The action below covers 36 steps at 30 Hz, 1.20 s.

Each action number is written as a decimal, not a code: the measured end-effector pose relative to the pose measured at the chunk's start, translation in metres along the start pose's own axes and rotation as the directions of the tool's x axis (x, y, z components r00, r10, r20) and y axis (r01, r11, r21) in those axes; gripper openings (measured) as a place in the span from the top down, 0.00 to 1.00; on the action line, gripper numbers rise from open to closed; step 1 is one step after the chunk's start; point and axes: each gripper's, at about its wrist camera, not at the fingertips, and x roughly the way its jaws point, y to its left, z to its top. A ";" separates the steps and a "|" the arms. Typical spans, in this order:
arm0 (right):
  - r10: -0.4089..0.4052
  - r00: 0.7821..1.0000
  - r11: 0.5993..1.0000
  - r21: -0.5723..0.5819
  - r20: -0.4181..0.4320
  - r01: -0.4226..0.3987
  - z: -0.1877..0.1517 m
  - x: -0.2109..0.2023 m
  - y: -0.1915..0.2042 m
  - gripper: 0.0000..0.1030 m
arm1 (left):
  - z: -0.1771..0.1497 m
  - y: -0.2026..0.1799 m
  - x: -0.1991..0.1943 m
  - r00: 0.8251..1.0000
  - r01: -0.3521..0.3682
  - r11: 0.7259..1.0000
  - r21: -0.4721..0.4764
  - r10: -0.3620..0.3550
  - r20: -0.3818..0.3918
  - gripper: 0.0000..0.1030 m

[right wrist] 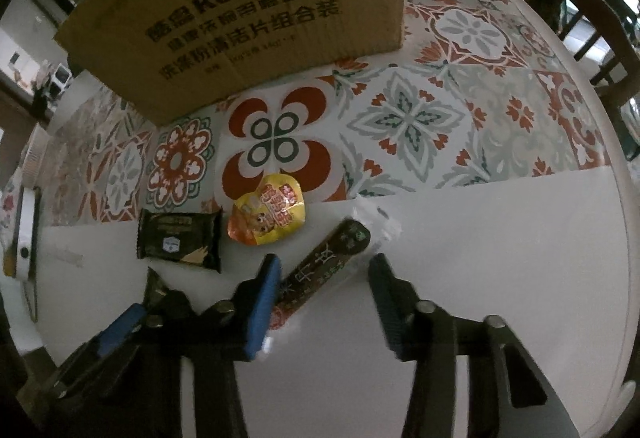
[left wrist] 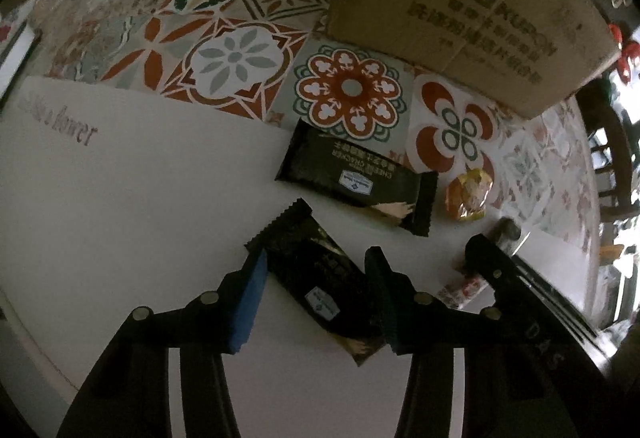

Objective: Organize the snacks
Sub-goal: 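Grasp the black cracker pack with left tool while right tool grasps dark stick bar, then carry both snacks over the box and open both tools to drop them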

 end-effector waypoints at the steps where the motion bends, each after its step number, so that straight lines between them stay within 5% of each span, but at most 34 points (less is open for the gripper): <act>1: -0.001 1.000 1.000 -0.005 0.001 0.001 0.000 0.001 0.001 0.64 | -0.001 -0.001 0.000 1.000 -0.007 1.000 0.012 0.007 0.003 0.54; 6: 0.039 0.999 0.998 -0.045 -0.006 -0.040 -0.001 0.002 0.002 0.76 | -0.006 -0.001 -0.001 1.000 0.004 0.999 0.043 -0.005 0.019 0.61; 19: 0.051 0.999 0.988 -0.144 0.005 -0.050 -0.014 -0.016 -0.002 0.82 | -0.013 0.016 -0.025 0.997 0.027 0.996 0.087 -0.034 0.075 0.65; 36: 0.132 0.982 0.978 -0.177 0.138 -0.106 -0.008 -0.076 0.003 0.83 | -0.004 -0.004 -0.080 0.954 0.079 0.974 0.213 -0.136 0.269 0.67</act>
